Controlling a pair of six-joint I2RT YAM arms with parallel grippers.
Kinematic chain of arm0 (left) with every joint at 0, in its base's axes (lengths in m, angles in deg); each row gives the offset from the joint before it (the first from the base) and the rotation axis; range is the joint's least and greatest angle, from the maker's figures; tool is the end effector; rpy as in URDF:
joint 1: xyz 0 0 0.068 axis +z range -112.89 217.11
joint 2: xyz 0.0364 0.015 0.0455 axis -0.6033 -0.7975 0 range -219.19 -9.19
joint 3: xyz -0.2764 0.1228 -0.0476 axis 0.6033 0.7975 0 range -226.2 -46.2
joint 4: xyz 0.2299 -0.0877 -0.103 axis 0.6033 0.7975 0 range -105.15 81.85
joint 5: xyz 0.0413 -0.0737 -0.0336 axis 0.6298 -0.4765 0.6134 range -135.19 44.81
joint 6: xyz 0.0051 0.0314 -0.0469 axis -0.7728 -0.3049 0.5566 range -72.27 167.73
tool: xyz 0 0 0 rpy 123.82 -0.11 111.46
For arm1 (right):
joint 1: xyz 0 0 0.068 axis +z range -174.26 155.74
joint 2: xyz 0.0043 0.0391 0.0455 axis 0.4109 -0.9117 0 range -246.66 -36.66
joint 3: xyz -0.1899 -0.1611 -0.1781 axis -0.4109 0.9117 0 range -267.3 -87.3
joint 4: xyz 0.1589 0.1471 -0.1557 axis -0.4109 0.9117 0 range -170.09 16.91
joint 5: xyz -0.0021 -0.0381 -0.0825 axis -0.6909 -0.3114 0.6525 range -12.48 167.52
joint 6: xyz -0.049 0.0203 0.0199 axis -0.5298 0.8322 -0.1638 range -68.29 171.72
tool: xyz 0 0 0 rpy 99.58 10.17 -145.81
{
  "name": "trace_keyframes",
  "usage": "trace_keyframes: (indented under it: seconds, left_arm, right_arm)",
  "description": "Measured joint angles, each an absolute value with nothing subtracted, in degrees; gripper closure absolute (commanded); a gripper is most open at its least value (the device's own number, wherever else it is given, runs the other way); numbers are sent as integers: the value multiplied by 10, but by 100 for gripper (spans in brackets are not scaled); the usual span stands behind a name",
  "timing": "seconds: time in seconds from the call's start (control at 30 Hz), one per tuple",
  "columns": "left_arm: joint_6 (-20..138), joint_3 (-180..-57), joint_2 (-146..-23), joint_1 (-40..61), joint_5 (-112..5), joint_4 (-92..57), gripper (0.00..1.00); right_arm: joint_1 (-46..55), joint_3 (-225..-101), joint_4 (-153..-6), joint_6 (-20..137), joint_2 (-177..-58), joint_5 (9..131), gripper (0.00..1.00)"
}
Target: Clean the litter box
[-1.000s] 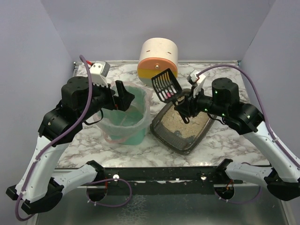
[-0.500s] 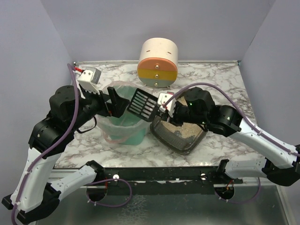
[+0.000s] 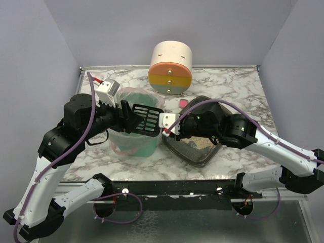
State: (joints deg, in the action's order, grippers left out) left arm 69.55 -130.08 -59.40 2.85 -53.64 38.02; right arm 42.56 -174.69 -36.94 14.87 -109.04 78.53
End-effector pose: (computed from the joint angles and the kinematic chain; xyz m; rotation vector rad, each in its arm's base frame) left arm 0.0886 -0.0674 0.4939 0.3184 1.9644 -0.7898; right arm 0.1016 0.2353 0.4671 -1.6253 1.2914 0.3039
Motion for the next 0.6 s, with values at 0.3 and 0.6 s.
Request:
trace_keyframes:
  seconds: [0.3, 0.6]
  left_arm:
    - [689, -1298, -602, 28, -554, 387, 68]
    - [683, -1297, -616, 27, -574, 389, 100]
  right_arm:
    - [429, -1736, -368, 148, -1079, 801, 99]
    - [429, -1725, -368, 162, -1066, 801, 98]
